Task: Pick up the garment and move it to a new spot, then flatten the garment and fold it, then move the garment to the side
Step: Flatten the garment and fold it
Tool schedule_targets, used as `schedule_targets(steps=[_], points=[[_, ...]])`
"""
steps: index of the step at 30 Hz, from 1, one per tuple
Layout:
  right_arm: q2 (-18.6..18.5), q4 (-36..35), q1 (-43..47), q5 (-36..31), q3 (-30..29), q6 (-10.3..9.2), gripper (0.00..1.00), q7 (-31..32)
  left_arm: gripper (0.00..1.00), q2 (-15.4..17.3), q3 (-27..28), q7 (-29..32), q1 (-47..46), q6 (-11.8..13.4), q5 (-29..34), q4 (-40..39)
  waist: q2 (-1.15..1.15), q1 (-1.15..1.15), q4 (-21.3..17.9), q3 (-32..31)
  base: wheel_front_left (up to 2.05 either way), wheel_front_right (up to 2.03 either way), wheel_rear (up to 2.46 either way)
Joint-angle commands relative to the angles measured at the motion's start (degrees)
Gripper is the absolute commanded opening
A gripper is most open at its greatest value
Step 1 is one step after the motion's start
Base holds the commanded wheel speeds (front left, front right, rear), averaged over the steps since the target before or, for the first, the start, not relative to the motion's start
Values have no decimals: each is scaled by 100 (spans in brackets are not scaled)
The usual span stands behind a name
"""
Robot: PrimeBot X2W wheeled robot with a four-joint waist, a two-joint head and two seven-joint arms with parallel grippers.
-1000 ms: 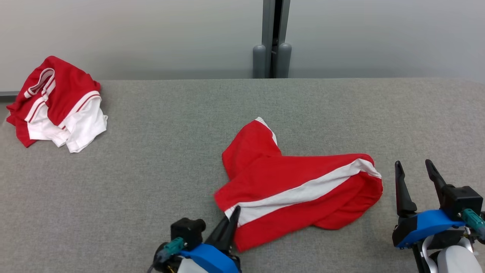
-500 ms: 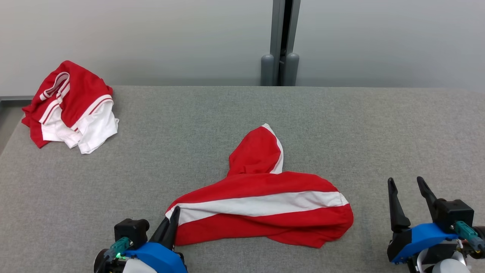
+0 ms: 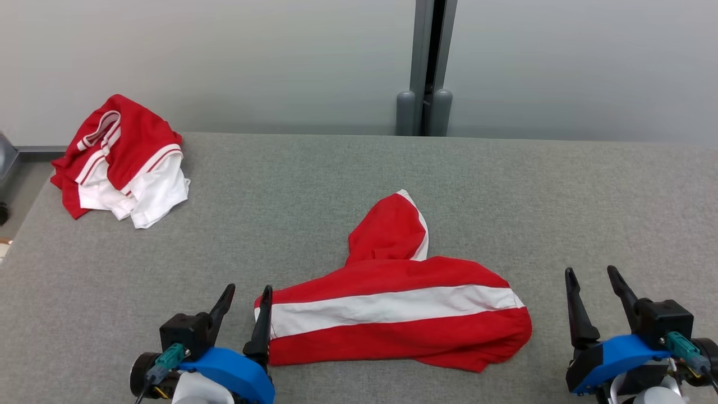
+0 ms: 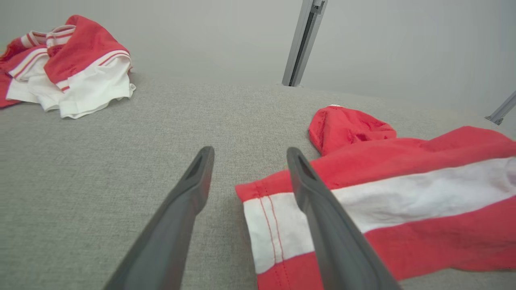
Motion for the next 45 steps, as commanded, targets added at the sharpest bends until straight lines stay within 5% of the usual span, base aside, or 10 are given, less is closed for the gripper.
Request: schedule_targets(steps=[1, 13, 34, 39, 45], points=[[-1, -9, 77, 46, 6, 1, 100, -25, 100, 17, 98, -29, 48, 42, 100, -125, 0, 0, 32, -21, 0, 0, 0], [-1, -38, 274, 414, 391, 1, 100, -150, 100, -320, 870, -34, 715, 177, 606, -1034, 0, 0, 212, -285, 0, 0, 0], [-2, 252, 109, 524, 640, 1, 100, -276, 100, -605, 1435, -35, 959, -24, 1109, -1037, 0, 0, 201, -345, 0, 0, 0], [-2, 239, -12, 484, 528, 1, 100, 49, 100, -648, 1473, -35, 959, -67, 1154, -1000, 0, 0, 206, -312, 0, 0, 0], [-212, 158, -241, 956, 684, 1, 100, 1197, 100, -676, 1491, -35, 902, -108, 1221, -977, 0, 0, 216, -217, 0, 0, 0]])
